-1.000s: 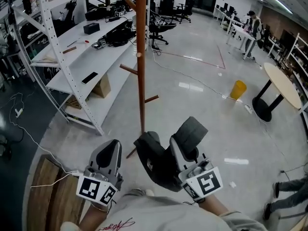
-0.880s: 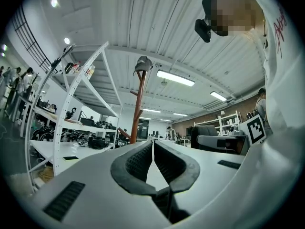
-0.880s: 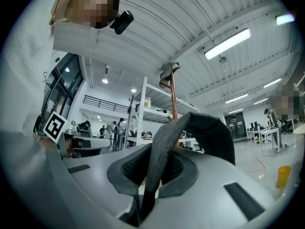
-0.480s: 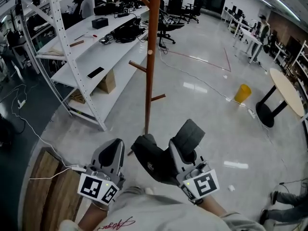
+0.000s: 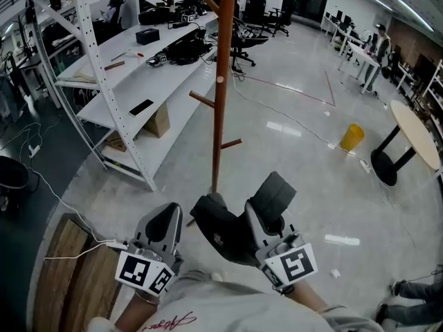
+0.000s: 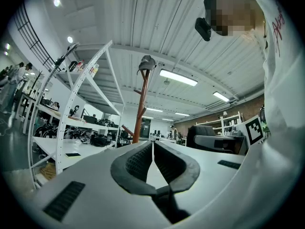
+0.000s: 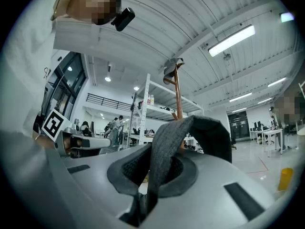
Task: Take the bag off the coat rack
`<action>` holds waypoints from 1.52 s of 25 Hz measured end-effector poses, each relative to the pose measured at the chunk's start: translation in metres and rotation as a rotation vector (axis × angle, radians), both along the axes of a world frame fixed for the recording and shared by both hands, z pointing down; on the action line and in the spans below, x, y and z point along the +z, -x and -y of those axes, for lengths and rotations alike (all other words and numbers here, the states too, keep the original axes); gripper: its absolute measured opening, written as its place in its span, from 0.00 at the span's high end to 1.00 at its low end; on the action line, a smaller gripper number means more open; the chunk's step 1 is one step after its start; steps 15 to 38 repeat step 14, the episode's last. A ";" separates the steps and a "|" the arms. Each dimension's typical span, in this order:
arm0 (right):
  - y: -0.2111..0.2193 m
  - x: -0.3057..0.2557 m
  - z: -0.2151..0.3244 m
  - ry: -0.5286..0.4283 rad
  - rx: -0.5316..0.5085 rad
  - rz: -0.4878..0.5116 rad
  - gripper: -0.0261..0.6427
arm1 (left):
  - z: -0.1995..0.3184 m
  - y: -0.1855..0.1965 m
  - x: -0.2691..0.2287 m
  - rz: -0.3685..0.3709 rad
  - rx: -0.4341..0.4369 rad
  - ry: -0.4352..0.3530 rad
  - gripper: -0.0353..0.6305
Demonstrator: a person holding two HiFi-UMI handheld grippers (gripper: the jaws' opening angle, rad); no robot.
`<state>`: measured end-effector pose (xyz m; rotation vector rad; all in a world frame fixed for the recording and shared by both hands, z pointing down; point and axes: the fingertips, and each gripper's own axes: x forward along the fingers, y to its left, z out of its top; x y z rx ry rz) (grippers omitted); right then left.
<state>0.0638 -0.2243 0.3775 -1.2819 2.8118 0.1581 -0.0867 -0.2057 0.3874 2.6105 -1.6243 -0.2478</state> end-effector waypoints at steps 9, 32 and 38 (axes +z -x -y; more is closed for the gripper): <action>0.001 -0.003 0.002 0.011 -0.010 -0.002 0.91 | 0.002 -0.001 -0.003 0.003 0.006 0.001 0.91; 0.002 -0.006 0.004 0.005 -0.019 -0.003 0.91 | 0.002 -0.004 -0.004 0.005 0.016 0.003 0.91; 0.002 -0.006 0.004 0.005 -0.019 -0.003 0.91 | 0.002 -0.004 -0.004 0.005 0.016 0.003 0.91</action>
